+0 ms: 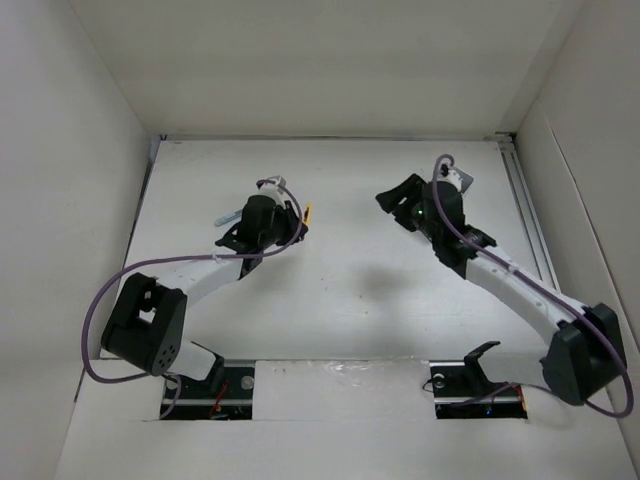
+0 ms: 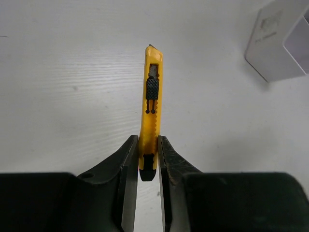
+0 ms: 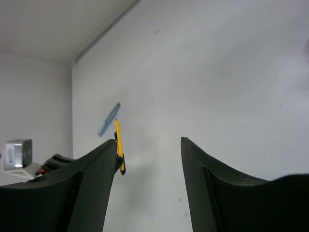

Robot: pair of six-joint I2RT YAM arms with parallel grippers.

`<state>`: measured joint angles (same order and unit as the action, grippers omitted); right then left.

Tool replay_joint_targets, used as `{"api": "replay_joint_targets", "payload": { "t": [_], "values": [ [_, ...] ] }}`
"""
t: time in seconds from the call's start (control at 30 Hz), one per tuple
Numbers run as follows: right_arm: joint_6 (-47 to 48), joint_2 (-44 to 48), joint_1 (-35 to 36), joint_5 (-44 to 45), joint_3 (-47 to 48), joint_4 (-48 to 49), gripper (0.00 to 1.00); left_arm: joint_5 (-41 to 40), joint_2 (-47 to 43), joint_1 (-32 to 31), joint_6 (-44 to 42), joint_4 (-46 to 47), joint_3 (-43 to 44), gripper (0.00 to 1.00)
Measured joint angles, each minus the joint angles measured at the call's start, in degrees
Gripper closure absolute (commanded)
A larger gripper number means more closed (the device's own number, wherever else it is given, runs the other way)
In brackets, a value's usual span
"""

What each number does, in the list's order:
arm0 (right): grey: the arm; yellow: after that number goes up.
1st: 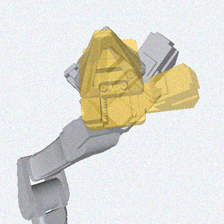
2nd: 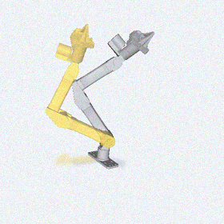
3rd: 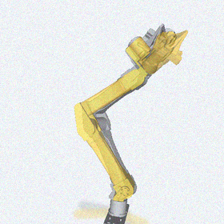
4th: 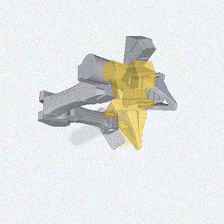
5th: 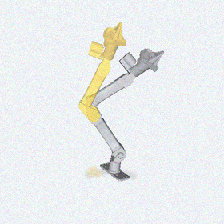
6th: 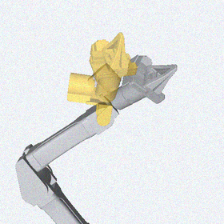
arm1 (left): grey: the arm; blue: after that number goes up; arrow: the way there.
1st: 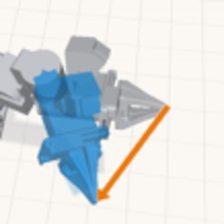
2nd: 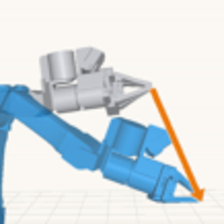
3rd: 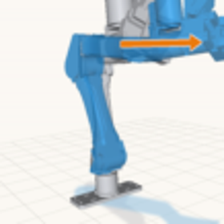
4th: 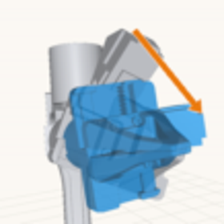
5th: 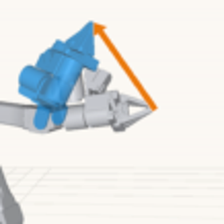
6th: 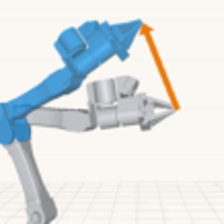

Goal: Sort the stationery into containers
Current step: Pick up the stationery from the storage box, then place the stationery in the storage box.

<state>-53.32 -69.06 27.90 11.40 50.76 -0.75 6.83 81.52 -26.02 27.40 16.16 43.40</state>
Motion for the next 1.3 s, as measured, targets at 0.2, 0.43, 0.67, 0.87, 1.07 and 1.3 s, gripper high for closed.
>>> {"api": "replay_joint_targets", "payload": {
  "t": [0.2, 0.43, 0.67, 0.87, 1.07, 1.3],
  "values": [
    [-0.1, -10.5, 3.3, -10.0, 1.2, 1.2, 0.33, 4.8, 0.0, -6.0, -0.8, 4.6, -1.9, 1.0],
    [0.0, -15.9, 5.7, -13.9, 3.4, 2.4, 0.33, 10.5, 0.0, -7.1, -0.8, 9.4, -3.6, 1.0],
    [-0.1, -18.2, 5.7, -15.8, 4.8, 3.1, 0.58, 14.3, 0.0, -7.0, -0.8, 11.8, -3.7, 1.0],
    [-0.4, -20.4, 6.2, -17.0, 5.6, 4.3, 0.81, 16.6, 0.0, -7.0, -0.9, 12.5, -3.7, 1.0],
    [-0.7, -20.4, 6.3, -17.2, 6.2, 5.1, 1.0, 17.5, 0.2, -6.8, -1.4, 13.4, -3.7, 0.6],
    [-0.6, -18.7, 3.9, -10.9, 6.2, 4.1, 1.0, 17.1, 0.1, -6.9, -1.9, 13.8, -3.7, 0.5]
  ]
}}
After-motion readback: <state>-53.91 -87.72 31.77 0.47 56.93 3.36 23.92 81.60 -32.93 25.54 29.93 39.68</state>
